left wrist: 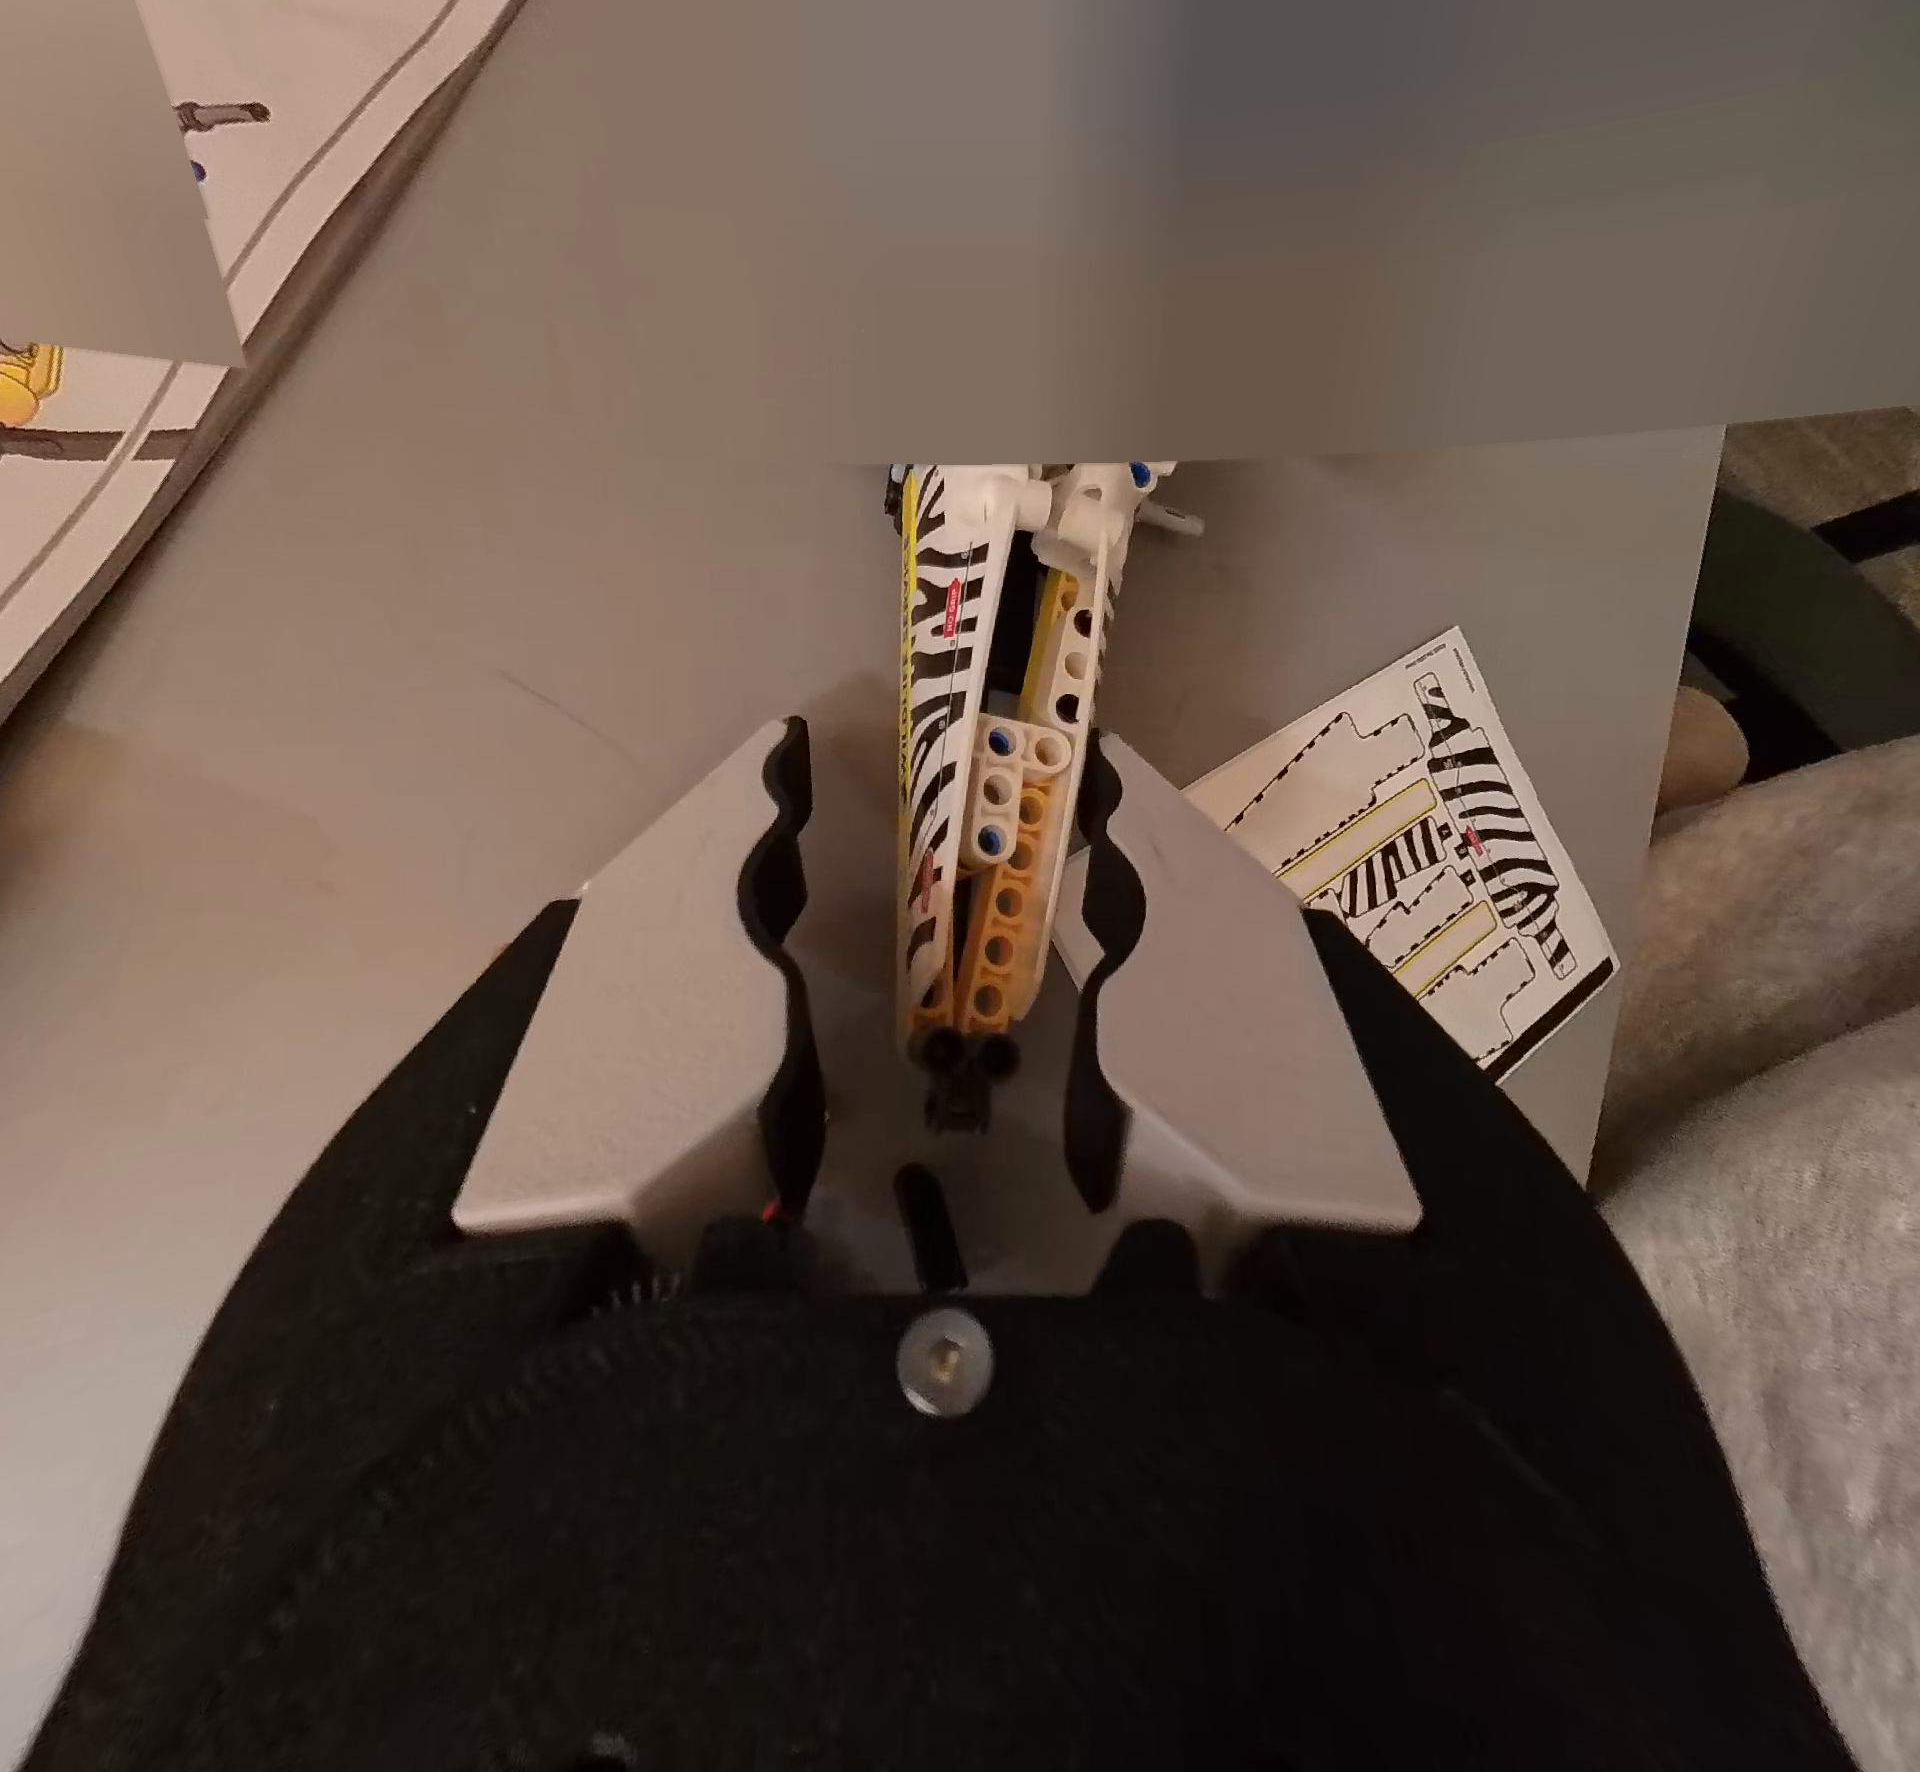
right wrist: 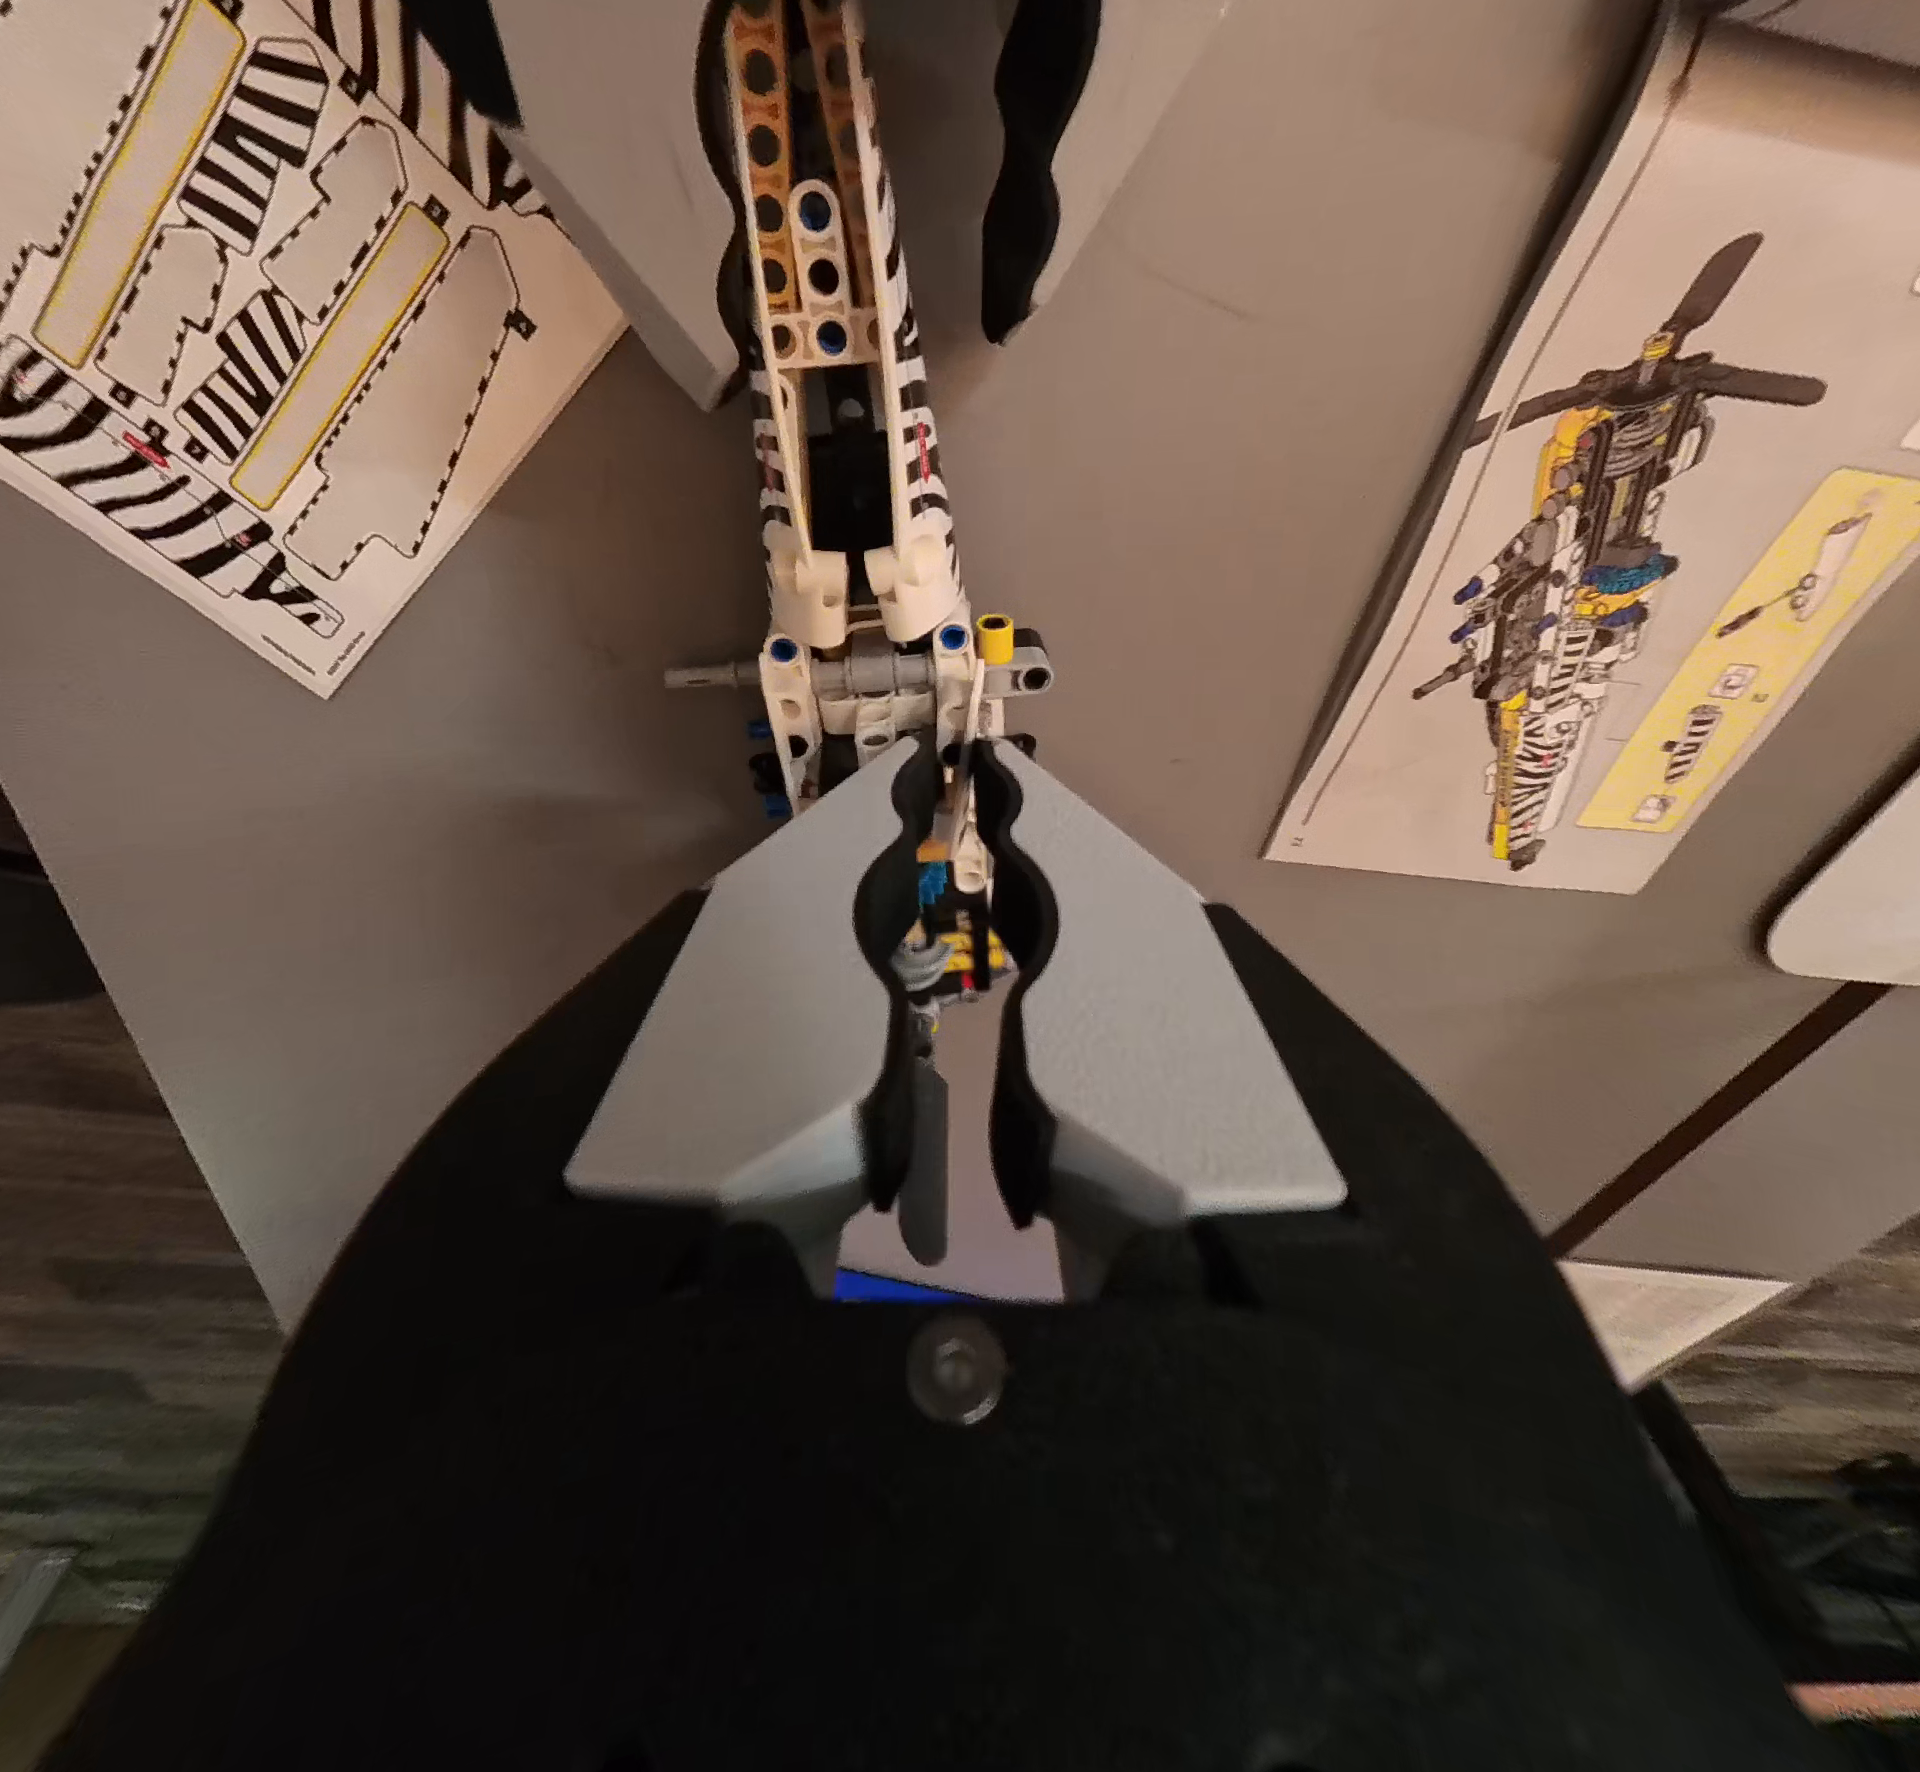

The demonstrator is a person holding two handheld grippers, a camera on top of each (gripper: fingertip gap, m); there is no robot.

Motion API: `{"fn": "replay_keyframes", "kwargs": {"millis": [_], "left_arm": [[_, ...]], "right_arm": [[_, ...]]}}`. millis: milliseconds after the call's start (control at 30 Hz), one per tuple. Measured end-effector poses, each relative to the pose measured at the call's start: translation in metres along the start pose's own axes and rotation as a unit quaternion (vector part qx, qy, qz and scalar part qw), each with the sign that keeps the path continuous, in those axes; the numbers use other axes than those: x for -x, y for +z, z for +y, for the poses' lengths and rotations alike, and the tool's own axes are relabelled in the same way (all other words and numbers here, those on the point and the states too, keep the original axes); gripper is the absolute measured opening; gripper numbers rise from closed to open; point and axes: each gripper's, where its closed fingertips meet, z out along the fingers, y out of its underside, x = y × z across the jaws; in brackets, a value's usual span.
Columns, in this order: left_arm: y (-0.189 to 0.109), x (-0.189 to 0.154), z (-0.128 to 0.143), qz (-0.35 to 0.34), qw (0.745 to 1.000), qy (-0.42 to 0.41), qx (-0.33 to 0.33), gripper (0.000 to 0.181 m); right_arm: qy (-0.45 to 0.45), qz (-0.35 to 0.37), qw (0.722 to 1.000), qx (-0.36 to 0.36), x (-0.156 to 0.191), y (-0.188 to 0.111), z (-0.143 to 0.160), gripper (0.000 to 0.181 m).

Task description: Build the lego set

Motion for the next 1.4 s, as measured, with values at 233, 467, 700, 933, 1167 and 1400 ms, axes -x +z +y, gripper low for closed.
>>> {"fn": "replay_keyframes", "kwargs": {"millis": [233,467,700,933,1167,1400], "left_arm": [[0.0045,0.0012,0.0040,-0.013,1.000,0.009,0.012,0.049],[0.0052,0.0029,0.0064,-0.018,1.000,0.011,0.018,0.046],[0.0049,0.0040,0.0065,-0.015,1.000,0.004,0.016,0.040],[0.0064,0.0003,0.0073,-0.014,1.000,0.018,0.021,0.036],[0.0073,-0.0009,0.0069,-0.012,1.000,0.018,0.020,0.035],[0.0097,-0.0034,0.0059,-0.012,1.000,0.022,0.019,0.034]], "right_arm": [[0.029,-0.009,0.999,-0.014,0.0001,0.0001,0.0003,0.004],[-0.008,-0.011,1.000,0.015,0.0017,0.0000,-0.0032,0.003],[-0.003,-0.015,1.000,0.016,0.0004,0.0007,-0.0050,0.004],[-0.050,0.018,0.998,0.035,0.0038,0.0003,-0.0053,0.004],[-0.059,0.027,0.998,0.019,0.0039,0.0004,-0.0061,0.004],[-0.126,0.048,0.990,0.032,0.0045,0.0004,-0.0078,0.004]]}}
